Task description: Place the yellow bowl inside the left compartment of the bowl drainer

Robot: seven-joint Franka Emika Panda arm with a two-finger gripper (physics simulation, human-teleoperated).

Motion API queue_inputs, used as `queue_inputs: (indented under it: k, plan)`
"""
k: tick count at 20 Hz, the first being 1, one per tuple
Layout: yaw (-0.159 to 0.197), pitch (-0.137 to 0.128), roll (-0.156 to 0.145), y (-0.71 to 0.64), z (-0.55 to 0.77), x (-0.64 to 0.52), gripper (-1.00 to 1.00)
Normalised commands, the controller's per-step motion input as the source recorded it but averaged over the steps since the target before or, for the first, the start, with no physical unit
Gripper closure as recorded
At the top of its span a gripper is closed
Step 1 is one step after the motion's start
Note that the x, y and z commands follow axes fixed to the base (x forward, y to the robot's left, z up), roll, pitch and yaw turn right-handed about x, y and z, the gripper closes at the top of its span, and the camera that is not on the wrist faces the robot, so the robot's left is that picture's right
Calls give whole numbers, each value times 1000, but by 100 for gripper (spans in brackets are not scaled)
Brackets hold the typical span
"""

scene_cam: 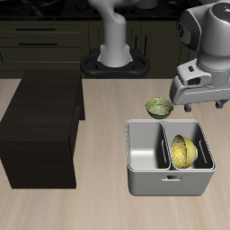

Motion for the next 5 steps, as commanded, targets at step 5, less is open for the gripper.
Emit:
queue_inputs:
  k: [5]
  plan:
    - [11,-68,3,-106,324,-332,-100]
